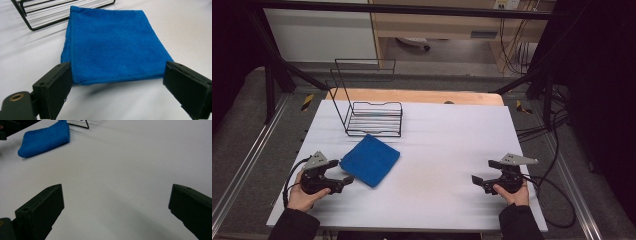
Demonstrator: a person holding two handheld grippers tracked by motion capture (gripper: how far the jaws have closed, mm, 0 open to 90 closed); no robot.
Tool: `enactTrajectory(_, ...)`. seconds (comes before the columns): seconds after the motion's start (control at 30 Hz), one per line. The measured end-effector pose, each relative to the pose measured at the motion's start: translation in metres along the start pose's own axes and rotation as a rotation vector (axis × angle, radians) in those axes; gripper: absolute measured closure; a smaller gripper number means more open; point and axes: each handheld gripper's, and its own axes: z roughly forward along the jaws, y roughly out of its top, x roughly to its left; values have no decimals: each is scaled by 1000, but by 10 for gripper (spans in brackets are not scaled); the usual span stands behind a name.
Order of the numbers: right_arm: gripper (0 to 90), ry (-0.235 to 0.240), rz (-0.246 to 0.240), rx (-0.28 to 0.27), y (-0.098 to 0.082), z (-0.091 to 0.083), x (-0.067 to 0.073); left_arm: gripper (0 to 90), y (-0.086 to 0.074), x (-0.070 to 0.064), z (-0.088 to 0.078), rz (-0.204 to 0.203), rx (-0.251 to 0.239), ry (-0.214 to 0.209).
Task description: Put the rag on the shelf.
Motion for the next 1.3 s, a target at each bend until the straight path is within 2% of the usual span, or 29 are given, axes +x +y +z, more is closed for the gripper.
enactTrajectory(0.4,8,-5,-2,16,0,1,1,85,9,-11,6,11,23,5)
enactTrajectory(0.63,8,-13,-20,34,0,4,3,125,14,-28,15,18,48,-3)
enactTrajectory(0.83,8,-18,-26,49,0,7,5,224,19,-44,25,28,75,-27)
enactTrajectory(1.03,9,-15,-22,51,0,7,6,397,20,-59,34,34,105,-46)
enactTrajectory(1.1,9,-13,-21,53,0,8,6,459,20,-63,37,35,120,-70)
enactTrajectory(1.2,9,-12,-23,53,0,8,6,499,20,-69,41,66,143,-55)
enactTrajectory(1.3,9,-11,-19,53,0,8,6,573,18,-70,47,66,174,-48)
